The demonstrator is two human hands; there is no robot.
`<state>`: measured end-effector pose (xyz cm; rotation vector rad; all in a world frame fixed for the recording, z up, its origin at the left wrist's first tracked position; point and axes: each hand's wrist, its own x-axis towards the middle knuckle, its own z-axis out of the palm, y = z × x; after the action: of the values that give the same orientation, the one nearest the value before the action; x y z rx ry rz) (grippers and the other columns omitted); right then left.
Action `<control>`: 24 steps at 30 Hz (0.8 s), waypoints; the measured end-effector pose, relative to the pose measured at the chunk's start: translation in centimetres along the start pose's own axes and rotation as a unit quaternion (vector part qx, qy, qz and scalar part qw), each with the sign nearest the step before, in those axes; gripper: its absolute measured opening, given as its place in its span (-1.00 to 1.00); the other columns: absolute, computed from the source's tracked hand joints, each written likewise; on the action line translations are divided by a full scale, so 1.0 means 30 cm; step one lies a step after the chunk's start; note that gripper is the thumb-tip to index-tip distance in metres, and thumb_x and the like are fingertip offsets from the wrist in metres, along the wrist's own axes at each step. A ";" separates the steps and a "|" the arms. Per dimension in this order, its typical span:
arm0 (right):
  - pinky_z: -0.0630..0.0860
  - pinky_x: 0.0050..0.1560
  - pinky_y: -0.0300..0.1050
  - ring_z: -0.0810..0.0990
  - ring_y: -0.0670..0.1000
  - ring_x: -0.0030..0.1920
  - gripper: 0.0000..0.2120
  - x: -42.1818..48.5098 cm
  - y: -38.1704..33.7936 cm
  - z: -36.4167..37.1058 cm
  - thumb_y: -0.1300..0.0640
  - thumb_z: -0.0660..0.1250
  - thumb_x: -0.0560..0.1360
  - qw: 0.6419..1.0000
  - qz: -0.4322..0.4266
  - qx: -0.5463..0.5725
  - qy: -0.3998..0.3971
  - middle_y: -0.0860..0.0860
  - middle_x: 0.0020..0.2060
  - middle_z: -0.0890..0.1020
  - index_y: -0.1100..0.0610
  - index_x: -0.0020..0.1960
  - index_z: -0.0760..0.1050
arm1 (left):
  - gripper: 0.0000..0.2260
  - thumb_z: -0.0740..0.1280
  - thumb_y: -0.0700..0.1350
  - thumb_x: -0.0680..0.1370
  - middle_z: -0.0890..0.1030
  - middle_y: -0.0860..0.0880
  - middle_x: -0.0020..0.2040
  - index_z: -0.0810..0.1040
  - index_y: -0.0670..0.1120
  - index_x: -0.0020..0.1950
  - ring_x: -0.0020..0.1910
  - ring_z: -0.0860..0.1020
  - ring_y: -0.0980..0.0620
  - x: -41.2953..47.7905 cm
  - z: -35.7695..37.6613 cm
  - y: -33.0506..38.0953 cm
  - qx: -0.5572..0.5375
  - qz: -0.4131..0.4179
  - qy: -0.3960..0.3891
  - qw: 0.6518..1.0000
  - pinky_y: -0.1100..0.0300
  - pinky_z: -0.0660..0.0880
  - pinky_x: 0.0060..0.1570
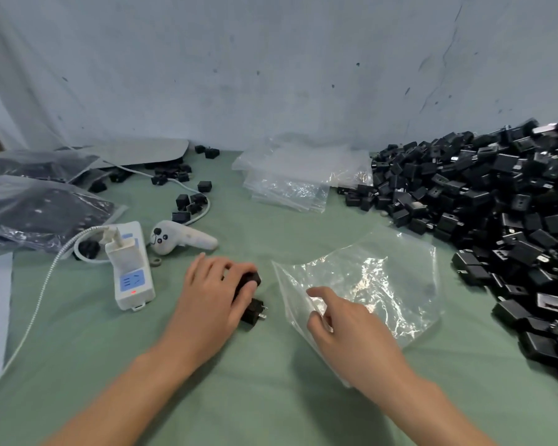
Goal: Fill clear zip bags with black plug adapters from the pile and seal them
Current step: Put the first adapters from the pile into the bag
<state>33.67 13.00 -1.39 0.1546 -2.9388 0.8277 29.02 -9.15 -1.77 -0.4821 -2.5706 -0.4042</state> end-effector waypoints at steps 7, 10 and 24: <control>0.40 -0.07 -0.08 0.55 -0.02 0.01 -0.64 -0.007 -0.010 0.016 0.00 0.12 0.62 0.999 0.003 0.035 0.012 -0.13 -0.02 0.62 -0.14 0.41 0.35 | -0.72 0.36 0.01 0.53 0.57 0.17 0.09 0.44 0.27 0.18 0.04 0.60 0.22 -0.031 -0.029 0.185 -0.403 -0.106 -0.093 0.904 0.46 0.44 -0.01; 0.33 -0.04 -0.15 0.53 -0.06 0.03 -0.63 -0.012 -0.012 0.015 0.02 0.13 0.63 0.998 0.015 0.049 0.044 -0.13 0.10 0.59 -0.11 0.41 0.39 | -0.77 0.36 0.01 0.56 0.60 0.18 0.05 0.37 0.18 0.14 0.01 0.57 0.27 -0.046 0.017 0.216 -0.330 -0.111 -0.185 0.919 0.32 0.45 0.06; 0.40 0.00 -0.33 0.52 -0.20 -0.07 -0.56 -0.080 -0.057 -0.062 -0.22 0.07 0.53 0.994 -0.084 0.040 0.053 -0.29 0.00 0.58 -0.18 0.34 0.47 | -0.76 0.22 0.00 0.62 0.38 -0.01 0.42 0.46 0.00 0.26 0.35 0.46 -0.03 -0.029 0.058 0.220 -0.149 0.121 -0.240 0.952 0.10 0.46 0.20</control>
<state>36.35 12.69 0.81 0.3474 -2.7495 0.8992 31.70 -2.86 -2.41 -1.1128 -2.8655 -0.6573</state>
